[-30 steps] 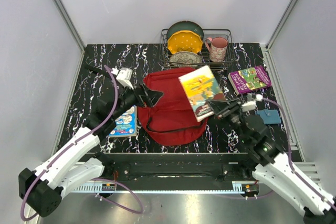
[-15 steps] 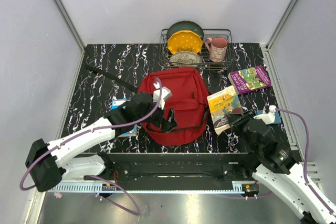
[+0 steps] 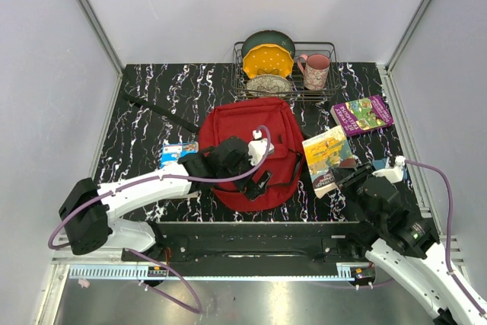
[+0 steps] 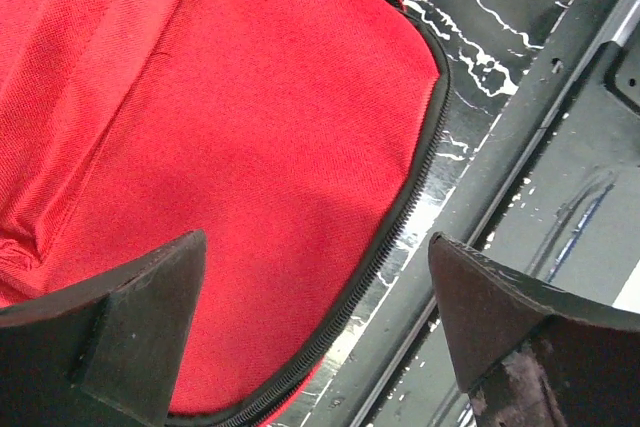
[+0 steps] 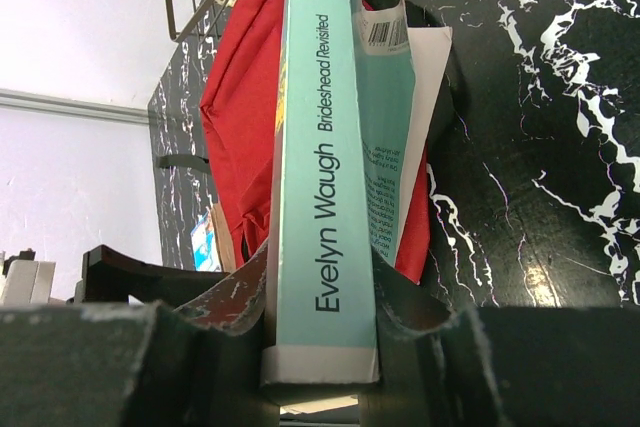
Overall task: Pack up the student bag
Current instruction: Place the book in the student bag.
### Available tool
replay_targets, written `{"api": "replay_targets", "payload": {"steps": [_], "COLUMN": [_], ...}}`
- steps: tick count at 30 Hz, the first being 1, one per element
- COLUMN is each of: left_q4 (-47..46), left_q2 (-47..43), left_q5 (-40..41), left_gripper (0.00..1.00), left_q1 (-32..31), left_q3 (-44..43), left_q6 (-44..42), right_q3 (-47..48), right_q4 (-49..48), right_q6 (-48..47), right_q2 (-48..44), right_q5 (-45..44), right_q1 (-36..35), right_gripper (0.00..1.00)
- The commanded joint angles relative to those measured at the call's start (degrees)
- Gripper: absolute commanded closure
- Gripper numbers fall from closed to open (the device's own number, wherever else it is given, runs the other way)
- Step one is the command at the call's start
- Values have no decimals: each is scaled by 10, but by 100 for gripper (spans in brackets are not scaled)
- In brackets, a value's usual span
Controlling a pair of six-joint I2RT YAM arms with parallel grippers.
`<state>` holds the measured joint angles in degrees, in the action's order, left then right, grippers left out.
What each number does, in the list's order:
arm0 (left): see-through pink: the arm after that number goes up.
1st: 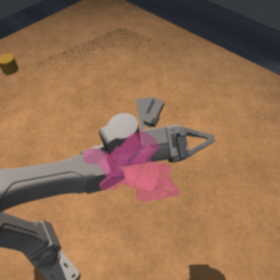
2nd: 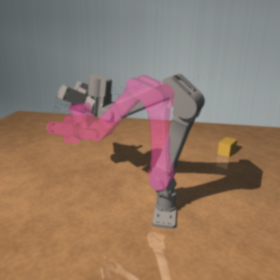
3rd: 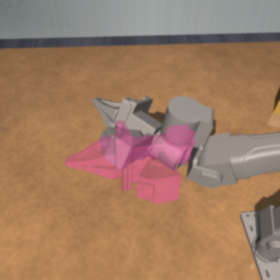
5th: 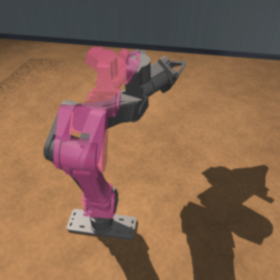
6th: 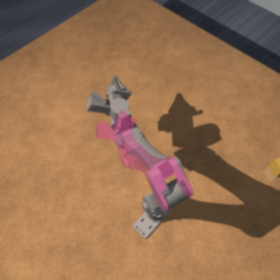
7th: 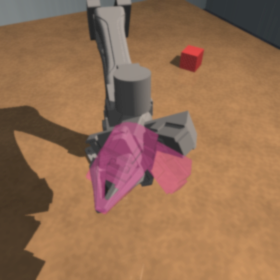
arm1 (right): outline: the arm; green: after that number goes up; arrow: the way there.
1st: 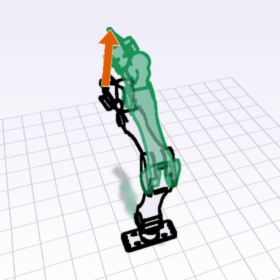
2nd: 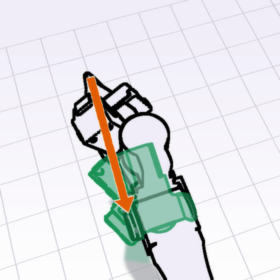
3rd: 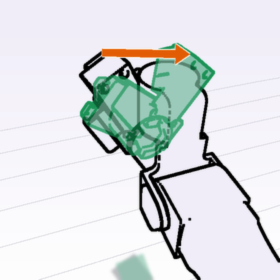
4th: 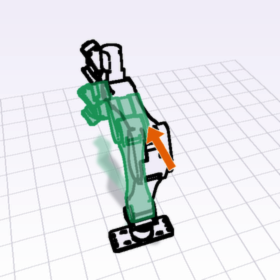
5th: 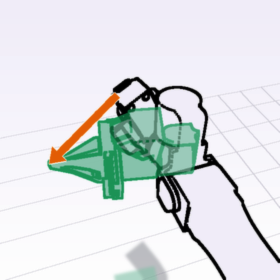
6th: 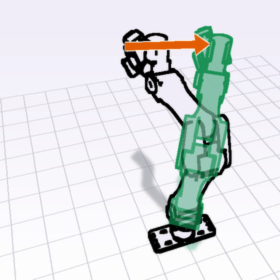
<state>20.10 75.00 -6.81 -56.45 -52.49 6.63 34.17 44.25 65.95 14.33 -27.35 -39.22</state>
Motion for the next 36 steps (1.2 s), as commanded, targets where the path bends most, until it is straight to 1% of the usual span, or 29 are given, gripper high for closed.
{"api": "replay_targets", "payload": {"steps": [1,3,4,6,7,9,10,11,13,15,18,19,22,27,30,31,33,34,36], "left_q4": [-10,-14,-19,-23,-29,-33,-36,-37,-33,-24,-15,-13,-4,22,24,28,34,38,40], "left_q2": [16,25,27,30,30,29,30,31,35,37,30,23,11,4,7,11,15,20,18], "left_q5": [29,42,44,48,47,45,44,44,53,64,114,142,195,213,212,210,214,213,210], "left_gripper": [10,20,29,44,58,71,76,88,100,100,100,100,100,100,100,100,100,100,100], "left_q1": [-2,-1,-1,-1,-1,-2,-2,-1,-1,0,0,2,16,68,87,91,93,93,93], "left_q3": [-32,-32,-31,-31,-29,-26,-24,-25,-28,-34,-50,-59,-88,-152,-191,-216,-241,-267,-288], "left_q6": [-22,-22,-22,-20,-17,-13,-12,-11,-7,0,13,16,36,70,78,77,73,70,67], "right_q3": [15,17,18,18,19,19,17,18,15,12,8,8,26,85,97,92,69,59,28], "right_q4": [-53,-53,-51,-48,-44,-39,-33,-31,-29,-29,-34,-36,-37,-50,-100,-144,-194,-248,-299], "right_q6": [14,14,13,14,15,17,21,20,21,23,33,39,44,11,8,11,24,36,50], "right_q2": [-11,-13,-16,-18,-19,-25,-25,-26,-31,-39,-59,-64,-78,-69,-43,-32,16,33,77], "right_q5": [-5,0,2,3,4,4,6,7,14,20,42,55,79,143,233,298,363,421,456], "right_q1": [-2,-2,-2,-2,-1,-2,-1,-2,-2,-2,-2,-1,-1,-2,-2,-1,-2,-2,-2], "right_gripper": [100,100,100,100,100,100,100,100,100,100,100,100,100,100,100,100,100,100,100]}}
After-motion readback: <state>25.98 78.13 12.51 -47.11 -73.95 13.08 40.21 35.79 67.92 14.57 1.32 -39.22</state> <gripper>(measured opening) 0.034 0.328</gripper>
